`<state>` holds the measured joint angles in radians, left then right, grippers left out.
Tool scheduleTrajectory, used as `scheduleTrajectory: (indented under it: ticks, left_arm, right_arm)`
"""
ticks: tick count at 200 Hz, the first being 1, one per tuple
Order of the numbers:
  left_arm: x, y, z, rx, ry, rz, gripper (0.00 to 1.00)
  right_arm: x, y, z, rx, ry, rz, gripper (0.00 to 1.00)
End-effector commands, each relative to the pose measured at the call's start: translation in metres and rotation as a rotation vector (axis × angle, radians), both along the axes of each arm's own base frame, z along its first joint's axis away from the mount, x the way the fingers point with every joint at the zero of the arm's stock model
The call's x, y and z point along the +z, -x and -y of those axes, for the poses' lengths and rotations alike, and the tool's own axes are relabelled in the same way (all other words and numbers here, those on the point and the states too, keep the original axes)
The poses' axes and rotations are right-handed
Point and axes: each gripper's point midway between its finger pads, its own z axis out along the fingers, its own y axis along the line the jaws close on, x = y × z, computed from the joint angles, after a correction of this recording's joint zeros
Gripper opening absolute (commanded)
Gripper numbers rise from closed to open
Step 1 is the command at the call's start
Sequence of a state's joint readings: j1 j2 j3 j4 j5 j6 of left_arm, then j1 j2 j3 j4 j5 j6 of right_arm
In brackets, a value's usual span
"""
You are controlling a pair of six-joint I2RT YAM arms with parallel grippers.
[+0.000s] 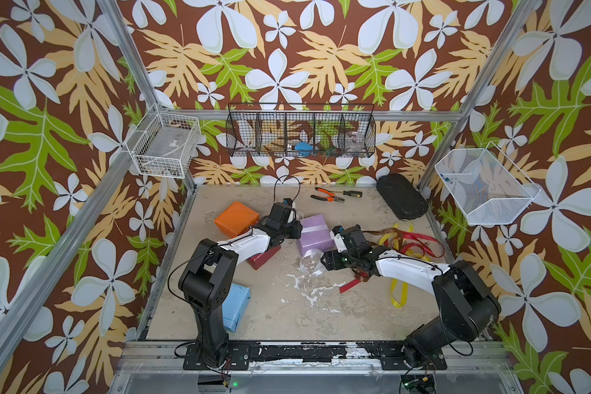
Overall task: Untie the ribbon bows on the gift boxes
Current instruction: Untie the ribbon from the gift box.
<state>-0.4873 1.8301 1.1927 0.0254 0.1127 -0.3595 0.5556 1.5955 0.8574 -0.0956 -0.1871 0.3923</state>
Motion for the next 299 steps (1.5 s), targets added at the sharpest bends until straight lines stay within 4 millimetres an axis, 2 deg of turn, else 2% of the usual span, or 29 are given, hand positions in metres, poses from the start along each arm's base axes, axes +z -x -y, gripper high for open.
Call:
scheduleTrajectory:
  ticks: [1, 23, 40, 49, 59, 65, 77, 97, 107, 130, 146, 168, 189, 235, 257, 299]
  left_arm:
    - [0.017, -0.006, 0.001, -0.015, -0.014, 0.042, 0.35]
    - [0.016, -0.023, -0.007, 0.018, -0.094, 0.075, 0.27]
    - [-0.001, -0.044, -0.02, 0.055, -0.17, 0.05, 0.17]
    - [-0.01, -0.051, -0.023, 0.054, -0.181, 0.016, 0.07]
    - [-0.017, -0.054, -0.023, 0.045, -0.184, -0.015, 0.05]
    - [-0.018, -0.053, -0.022, 0.037, -0.182, -0.02, 0.07]
    - [-0.017, -0.053, -0.024, 0.052, -0.182, -0.014, 0.24]
    - [-0.008, -0.057, -0.038, 0.107, -0.231, 0.026, 0.33]
    - [0.0, -0.057, -0.04, 0.118, -0.239, 0.03, 0.34]
    - [0.033, -0.047, -0.022, 0.055, -0.118, 0.079, 0.43]
    - [0.052, -0.038, -0.004, -0.006, -0.044, 0.103, 0.43]
    - [0.064, -0.026, 0.024, -0.106, 0.061, 0.106, 0.42]
    - [0.058, -0.025, 0.04, -0.151, 0.138, 0.074, 0.4]
    - [0.016, -0.03, 0.057, -0.162, 0.192, -0.012, 0.4]
    - [0.004, -0.041, 0.044, -0.085, 0.119, 0.008, 0.4]
    - [0.001, -0.061, -0.011, 0.114, 0.039, 0.06, 0.41]
  right_arm:
    - [0.003, -0.005, -0.005, 0.008, -0.015, 0.014, 0.8]
    - [0.002, -0.008, -0.006, 0.006, -0.015, 0.014, 0.8]
    - [0.002, -0.009, -0.008, 0.007, -0.018, 0.013, 0.8]
    - [0.003, -0.009, -0.008, 0.005, -0.021, 0.014, 0.79]
    - [0.003, -0.008, -0.009, 0.007, -0.028, 0.012, 0.8]
    - [0.003, -0.007, -0.009, 0.009, -0.033, 0.011, 0.8]
    - [0.002, -0.007, -0.009, 0.008, -0.036, 0.011, 0.79]
    - [-0.002, -0.007, -0.007, -0.003, -0.029, 0.005, 0.8]
    - [-0.003, -0.007, -0.007, -0.007, -0.025, 0.0, 0.79]
    - [-0.004, -0.007, -0.007, -0.01, -0.034, 0.003, 0.79]
    - [-0.006, -0.007, -0.008, -0.014, -0.036, -0.004, 0.79]
    - [-0.008, -0.007, -0.009, -0.021, -0.048, -0.004, 0.79]
    - [-0.008, -0.008, -0.009, -0.028, -0.056, -0.002, 0.77]
    - [-0.005, -0.007, -0.013, -0.033, -0.095, -0.003, 0.72]
    - [-0.005, -0.009, -0.012, -0.045, -0.093, 0.002, 0.73]
    - [-0.007, -0.011, -0.012, -0.049, -0.087, 0.004, 0.73]
